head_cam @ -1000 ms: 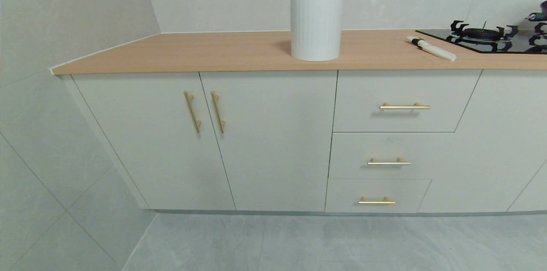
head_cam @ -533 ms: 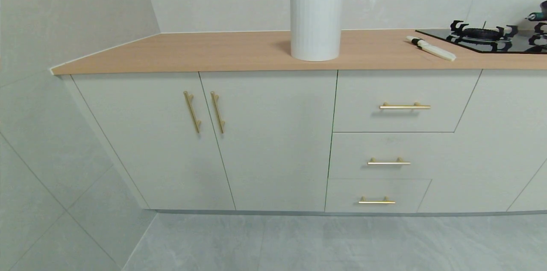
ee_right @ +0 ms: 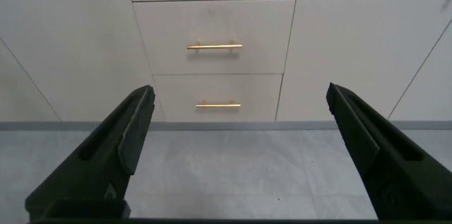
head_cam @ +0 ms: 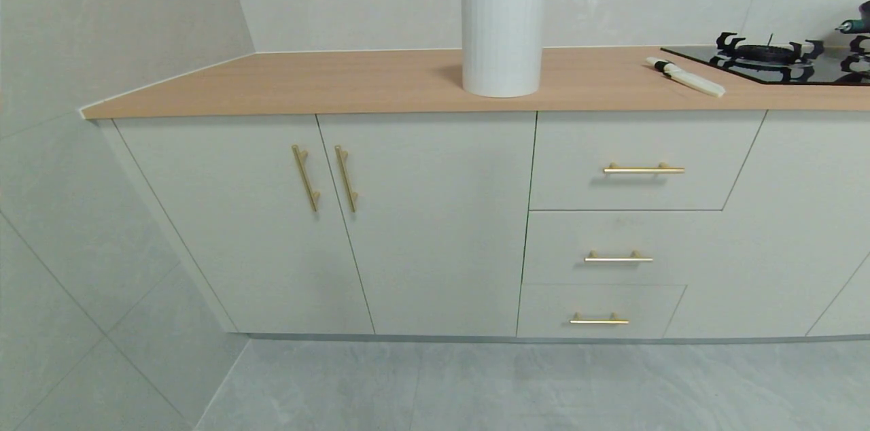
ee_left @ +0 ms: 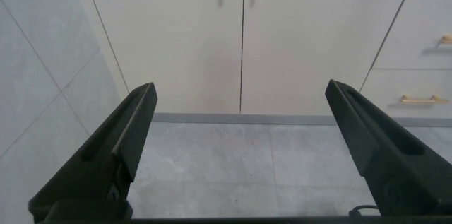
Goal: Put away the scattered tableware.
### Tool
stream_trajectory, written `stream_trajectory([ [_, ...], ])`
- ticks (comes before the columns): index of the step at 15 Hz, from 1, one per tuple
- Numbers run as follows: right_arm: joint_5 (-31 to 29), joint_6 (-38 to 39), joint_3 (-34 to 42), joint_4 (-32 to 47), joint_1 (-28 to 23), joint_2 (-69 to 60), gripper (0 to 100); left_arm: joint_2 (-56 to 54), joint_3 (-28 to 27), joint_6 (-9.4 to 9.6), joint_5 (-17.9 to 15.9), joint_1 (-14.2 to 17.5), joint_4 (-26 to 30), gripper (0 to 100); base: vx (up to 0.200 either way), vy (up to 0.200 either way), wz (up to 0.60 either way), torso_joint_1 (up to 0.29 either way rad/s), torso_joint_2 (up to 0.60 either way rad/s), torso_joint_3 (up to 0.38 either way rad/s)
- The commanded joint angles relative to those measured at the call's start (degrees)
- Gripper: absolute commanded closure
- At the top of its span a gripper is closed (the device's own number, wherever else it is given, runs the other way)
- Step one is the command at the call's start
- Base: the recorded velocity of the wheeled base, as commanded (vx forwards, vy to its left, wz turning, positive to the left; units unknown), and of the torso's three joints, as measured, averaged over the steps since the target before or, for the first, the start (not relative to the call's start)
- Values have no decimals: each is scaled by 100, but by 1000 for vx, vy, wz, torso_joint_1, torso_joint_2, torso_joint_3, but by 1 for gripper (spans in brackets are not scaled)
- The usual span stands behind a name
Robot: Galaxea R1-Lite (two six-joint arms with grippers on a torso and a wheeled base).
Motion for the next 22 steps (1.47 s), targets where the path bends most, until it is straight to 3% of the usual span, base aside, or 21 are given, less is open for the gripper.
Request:
stream_trajectory([
  [1, 5, 0, -1, 11, 1, 10, 0, 0, 1, 7, 4, 1, -1, 0, 0, 0, 0, 0, 0, 0],
  [4, 5, 0, -1, 11, 1, 10, 0, 0, 1, 33, 4, 1, -1, 0, 0, 0, 0, 0, 0, 0],
  [22, 5, 0, -1, 11, 1, 10, 0, 0, 1, -2, 4, 1, -1, 0, 200, 0, 0, 3, 2, 2],
])
